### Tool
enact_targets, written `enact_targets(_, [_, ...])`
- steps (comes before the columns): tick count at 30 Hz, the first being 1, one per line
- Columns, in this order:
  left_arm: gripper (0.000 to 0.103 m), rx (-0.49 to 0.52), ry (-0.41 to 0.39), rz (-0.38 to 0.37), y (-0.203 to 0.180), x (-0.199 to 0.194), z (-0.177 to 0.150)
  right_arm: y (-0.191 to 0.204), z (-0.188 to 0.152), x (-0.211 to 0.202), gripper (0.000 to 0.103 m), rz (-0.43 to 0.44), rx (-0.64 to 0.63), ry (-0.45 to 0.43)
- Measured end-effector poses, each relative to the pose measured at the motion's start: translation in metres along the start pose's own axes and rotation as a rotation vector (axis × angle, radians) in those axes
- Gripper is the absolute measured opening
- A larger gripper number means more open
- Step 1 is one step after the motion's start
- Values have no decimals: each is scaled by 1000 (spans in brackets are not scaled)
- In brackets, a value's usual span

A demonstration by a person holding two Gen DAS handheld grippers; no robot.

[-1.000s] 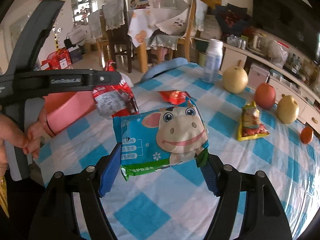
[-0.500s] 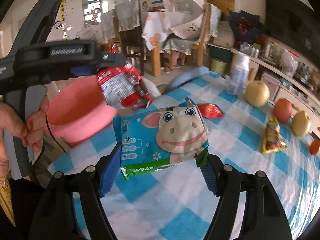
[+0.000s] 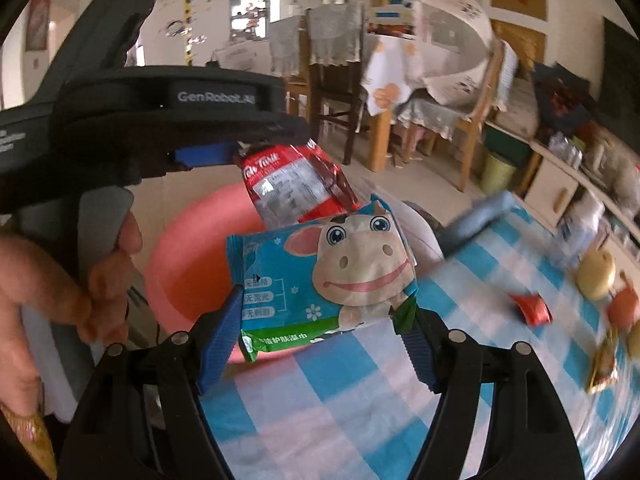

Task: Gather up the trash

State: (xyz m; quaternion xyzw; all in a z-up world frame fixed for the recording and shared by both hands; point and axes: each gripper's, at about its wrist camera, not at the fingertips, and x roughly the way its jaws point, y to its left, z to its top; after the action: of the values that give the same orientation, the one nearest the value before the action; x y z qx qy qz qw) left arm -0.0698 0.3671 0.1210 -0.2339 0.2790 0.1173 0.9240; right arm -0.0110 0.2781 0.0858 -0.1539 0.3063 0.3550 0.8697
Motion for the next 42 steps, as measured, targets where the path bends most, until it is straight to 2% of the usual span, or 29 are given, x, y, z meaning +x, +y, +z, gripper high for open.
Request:
enact_targets(2, [66,-11,7,23,6,1,0,5,5,9,83,-9,-12,-5])
enact_targets(5, [75,-28,19,53,13,4,1,2,5,13,89,-30,21,-3])
enact_targets(8, [80,-41,-3,44,15,1,3,-7,-3,4,89,-49,52,-19])
enact_targets(12, [87,-24,-41,30,8,-5,1,-23,-20,-13,90,-119,79,-20])
enact_targets(18, [89,38,-79,19,-10,-6,-4,-47,-47,-32,92,-178,137,-2])
enact_targets(21, [94,65,-110,-29,-22,-8,-7,-56,-60,-41,93,-206,158,8])
enact_targets(29, [94,172,-106,-97,-60,-1,-21,-79,-90,-67,94,-240,227,1])
enact_targets(36, [94,214,-158,-77,-83,-12,-26,-101,-102,-84,95,-251,304,-32])
enact_targets(42, [94,259,-96,-36,-97,0,-31,-119,-114,-91,95,-246,362,-32])
